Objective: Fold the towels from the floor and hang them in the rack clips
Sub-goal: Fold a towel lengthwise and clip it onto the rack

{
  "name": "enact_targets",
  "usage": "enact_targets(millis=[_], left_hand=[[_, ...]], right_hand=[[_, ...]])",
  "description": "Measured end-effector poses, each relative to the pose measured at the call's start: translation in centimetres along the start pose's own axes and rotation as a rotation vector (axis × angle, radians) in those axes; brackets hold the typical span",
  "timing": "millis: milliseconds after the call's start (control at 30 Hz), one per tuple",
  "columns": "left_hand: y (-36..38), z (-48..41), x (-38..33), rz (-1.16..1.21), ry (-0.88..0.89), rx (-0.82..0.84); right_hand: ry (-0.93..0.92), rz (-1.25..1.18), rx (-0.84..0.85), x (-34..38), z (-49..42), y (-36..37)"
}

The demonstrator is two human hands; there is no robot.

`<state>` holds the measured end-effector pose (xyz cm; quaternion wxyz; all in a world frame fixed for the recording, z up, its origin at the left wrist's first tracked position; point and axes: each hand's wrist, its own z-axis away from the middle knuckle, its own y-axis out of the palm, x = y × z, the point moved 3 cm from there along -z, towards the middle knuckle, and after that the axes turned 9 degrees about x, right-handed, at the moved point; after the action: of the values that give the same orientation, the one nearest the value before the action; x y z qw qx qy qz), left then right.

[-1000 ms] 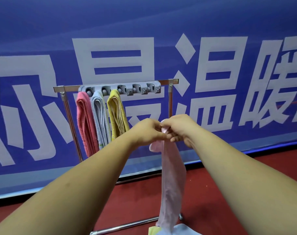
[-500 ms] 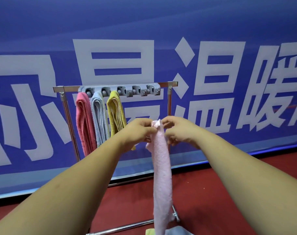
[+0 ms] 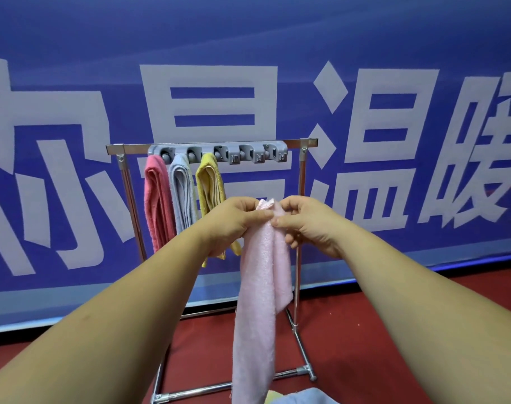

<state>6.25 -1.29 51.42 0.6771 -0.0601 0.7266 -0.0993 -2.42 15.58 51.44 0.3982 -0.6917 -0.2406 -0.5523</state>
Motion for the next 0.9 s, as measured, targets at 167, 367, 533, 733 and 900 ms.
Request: enact_targets(millis=[167, 367, 533, 733, 900], left_hand=[[-0.6, 0.5, -0.1, -0.072, -0.002, -0.068], [-1.0, 0.5, 0.0, -0.120, -0.004, -0.185], [-0.5, 0.5, -1.3, -0.110, 0.019, -0.261], [-0.7, 0.7, -2.3, -0.110, 0.068, -0.279], [-0.9, 1.4, -2.3, -0.072, 0.076, -0.258]], right_hand=[[0.019, 0.128, -0.088, 0.0, 0.1, -0.1], [-0.057, 0.189, -0.162, 0.3, 0.0, -0.1], [-0.016, 0.260, -0.059, 0.7, 0.1, 0.0], [0.102, 0.406, 0.013, -0.5, 1.4, 0.2], [0.065, 0.252, -0.039, -0.7, 2.0, 0.3]])
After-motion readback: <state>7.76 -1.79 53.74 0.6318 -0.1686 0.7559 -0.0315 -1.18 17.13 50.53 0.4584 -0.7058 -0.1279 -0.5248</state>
